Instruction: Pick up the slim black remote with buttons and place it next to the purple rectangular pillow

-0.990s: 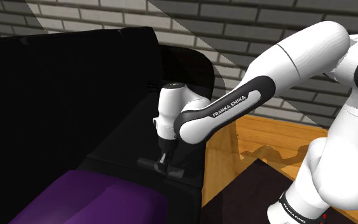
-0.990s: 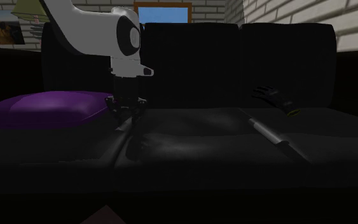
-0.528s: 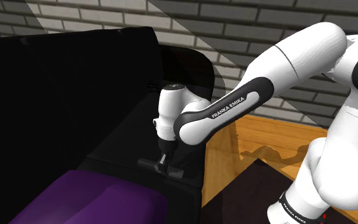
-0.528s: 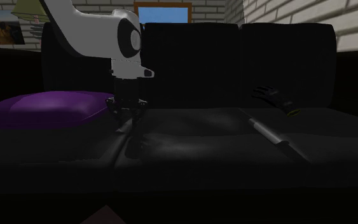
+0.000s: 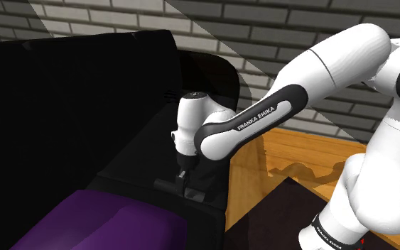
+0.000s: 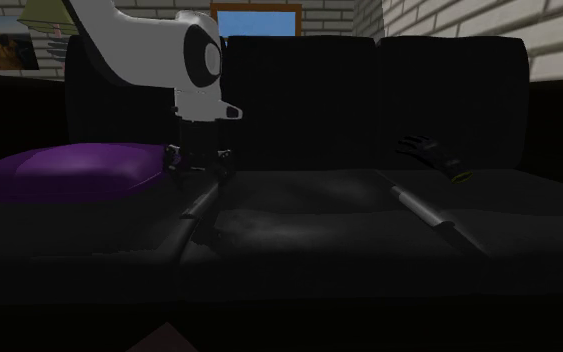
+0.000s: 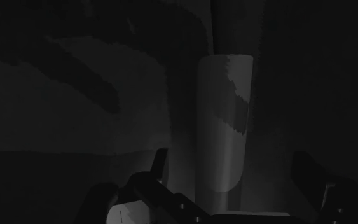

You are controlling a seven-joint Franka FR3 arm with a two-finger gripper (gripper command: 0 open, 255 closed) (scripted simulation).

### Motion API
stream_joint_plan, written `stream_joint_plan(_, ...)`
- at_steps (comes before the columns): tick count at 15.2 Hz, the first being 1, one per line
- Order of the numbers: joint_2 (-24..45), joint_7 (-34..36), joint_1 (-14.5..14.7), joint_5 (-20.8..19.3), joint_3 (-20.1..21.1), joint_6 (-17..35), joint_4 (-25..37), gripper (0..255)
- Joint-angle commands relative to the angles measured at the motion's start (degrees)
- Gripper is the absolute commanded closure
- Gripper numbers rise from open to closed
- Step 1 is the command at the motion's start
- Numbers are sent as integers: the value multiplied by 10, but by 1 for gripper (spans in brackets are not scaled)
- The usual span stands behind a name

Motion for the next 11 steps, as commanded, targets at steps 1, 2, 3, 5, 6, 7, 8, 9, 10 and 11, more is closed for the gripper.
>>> stream_joint_plan(1, -19, -5, -3, 5, -1, -31, 12, 0)
stream_joint_plan(2, -30, -7, -4, 8, -2, -50, 20, 0)
stream_joint_plan(3, -39, -9, -5, 10, -3, -65, 27, 0)
stream_joint_plan(5, -39, -9, -4, 11, -3, -65, 27, 0)
stream_joint_plan(6, -39, -9, -4, 10, -3, -65, 27, 0)
stream_joint_plan(7, -39, -9, -4, 10, -3, -65, 27, 0)
stream_joint_plan(8, -39, -9, -4, 10, -3, -65, 27, 0)
stream_joint_plan(9, -39, -9, -4, 10, -3, -65, 27, 0)
stream_joint_plan(10, -39, -9, -4, 10, -3, -65, 27, 0)
stream_joint_plan(11, -39, -9, -4, 10, -3, -65, 27, 0)
